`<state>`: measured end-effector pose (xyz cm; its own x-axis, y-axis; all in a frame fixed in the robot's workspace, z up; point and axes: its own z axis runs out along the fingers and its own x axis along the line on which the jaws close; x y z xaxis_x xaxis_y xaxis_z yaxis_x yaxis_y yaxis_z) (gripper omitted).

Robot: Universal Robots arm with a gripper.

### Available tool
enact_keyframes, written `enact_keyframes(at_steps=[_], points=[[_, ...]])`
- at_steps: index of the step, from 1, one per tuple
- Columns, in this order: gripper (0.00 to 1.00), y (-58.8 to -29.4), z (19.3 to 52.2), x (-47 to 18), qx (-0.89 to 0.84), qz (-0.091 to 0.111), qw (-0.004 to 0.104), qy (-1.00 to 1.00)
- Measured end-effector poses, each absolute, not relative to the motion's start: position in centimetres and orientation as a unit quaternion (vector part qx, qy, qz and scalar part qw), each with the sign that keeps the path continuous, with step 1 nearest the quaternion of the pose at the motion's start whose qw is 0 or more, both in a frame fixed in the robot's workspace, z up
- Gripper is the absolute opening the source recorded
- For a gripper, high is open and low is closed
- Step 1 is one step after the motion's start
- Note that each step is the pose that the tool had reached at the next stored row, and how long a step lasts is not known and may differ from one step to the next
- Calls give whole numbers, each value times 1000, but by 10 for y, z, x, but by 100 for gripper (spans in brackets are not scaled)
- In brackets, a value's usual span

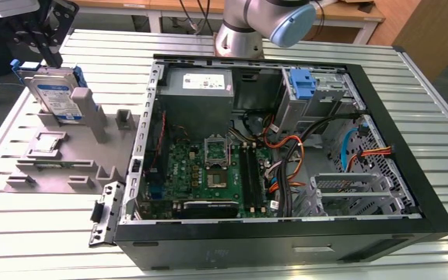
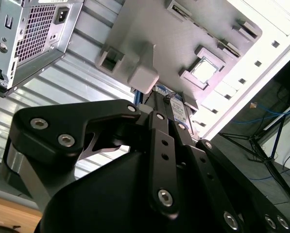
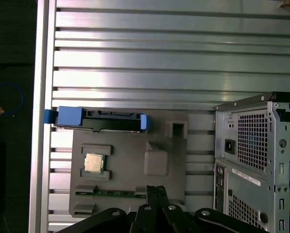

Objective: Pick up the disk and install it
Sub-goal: 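Reach for the disk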

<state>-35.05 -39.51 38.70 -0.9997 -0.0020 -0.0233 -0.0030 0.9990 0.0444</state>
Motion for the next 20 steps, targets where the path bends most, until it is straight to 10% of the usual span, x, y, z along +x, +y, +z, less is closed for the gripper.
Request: enact_keyframes(at_steps=[20], points=[[10,-395,387,-351,-11,22,11,1000]])
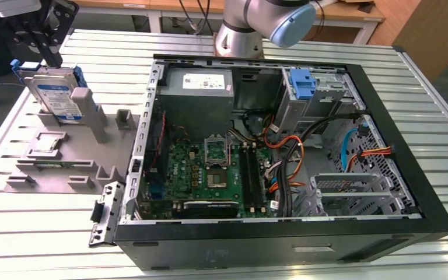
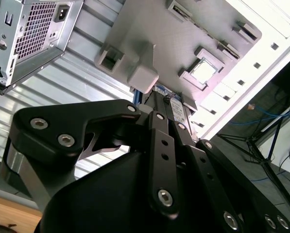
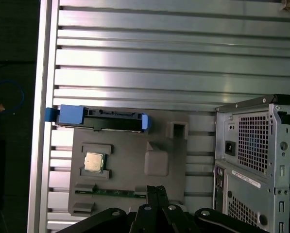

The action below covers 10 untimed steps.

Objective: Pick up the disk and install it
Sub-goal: 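Reach for the disk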

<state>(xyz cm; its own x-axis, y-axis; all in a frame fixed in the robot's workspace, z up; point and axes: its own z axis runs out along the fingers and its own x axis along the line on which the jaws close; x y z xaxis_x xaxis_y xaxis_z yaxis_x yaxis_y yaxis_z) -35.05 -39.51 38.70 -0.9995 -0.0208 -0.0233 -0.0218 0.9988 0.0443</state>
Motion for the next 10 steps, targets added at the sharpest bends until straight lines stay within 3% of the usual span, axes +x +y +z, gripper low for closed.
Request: enact_keyframes(at_steps=[10], points=[[10,-395,387,-351,-13,22,11,1000]])
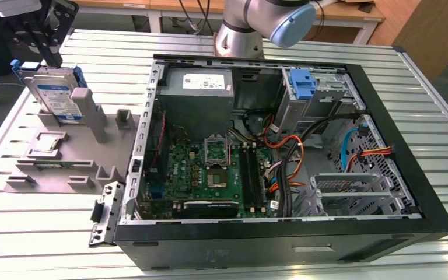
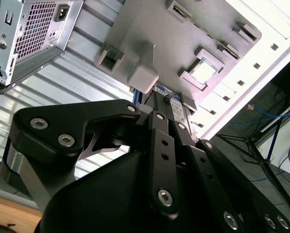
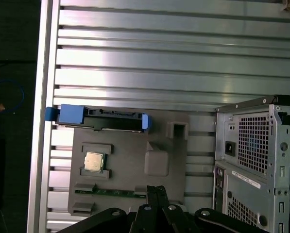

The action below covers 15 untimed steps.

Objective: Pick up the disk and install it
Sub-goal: 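Reach for the disk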

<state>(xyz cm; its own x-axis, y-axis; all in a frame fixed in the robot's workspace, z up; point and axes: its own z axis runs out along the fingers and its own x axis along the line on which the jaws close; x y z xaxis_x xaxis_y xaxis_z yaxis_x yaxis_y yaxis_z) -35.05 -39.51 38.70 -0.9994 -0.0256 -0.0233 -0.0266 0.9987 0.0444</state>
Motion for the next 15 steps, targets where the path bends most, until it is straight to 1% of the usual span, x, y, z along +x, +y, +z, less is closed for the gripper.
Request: enact_keyframes(at_steps=[15], points=[[10,-395,387,-351,-24,22,11,999]])
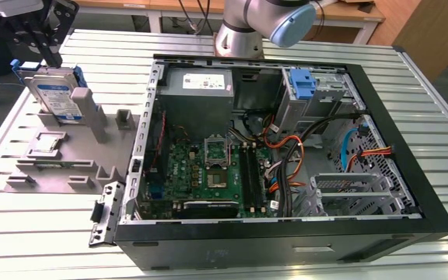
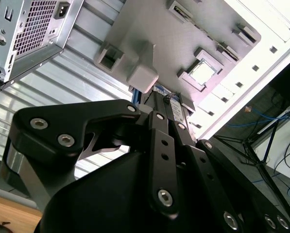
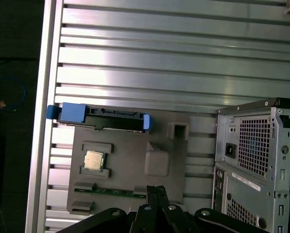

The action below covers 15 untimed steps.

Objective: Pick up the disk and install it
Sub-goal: 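Reach for the disk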

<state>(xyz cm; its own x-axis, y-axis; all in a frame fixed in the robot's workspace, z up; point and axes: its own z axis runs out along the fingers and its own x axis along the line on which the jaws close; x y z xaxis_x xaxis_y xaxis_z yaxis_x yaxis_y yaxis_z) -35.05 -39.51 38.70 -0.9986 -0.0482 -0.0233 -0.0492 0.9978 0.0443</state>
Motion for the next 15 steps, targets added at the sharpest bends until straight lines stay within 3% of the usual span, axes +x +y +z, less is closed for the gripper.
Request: enact_keyframes(at_steps=[15], points=[[10,-395,387,-352,-87,23,10,996]])
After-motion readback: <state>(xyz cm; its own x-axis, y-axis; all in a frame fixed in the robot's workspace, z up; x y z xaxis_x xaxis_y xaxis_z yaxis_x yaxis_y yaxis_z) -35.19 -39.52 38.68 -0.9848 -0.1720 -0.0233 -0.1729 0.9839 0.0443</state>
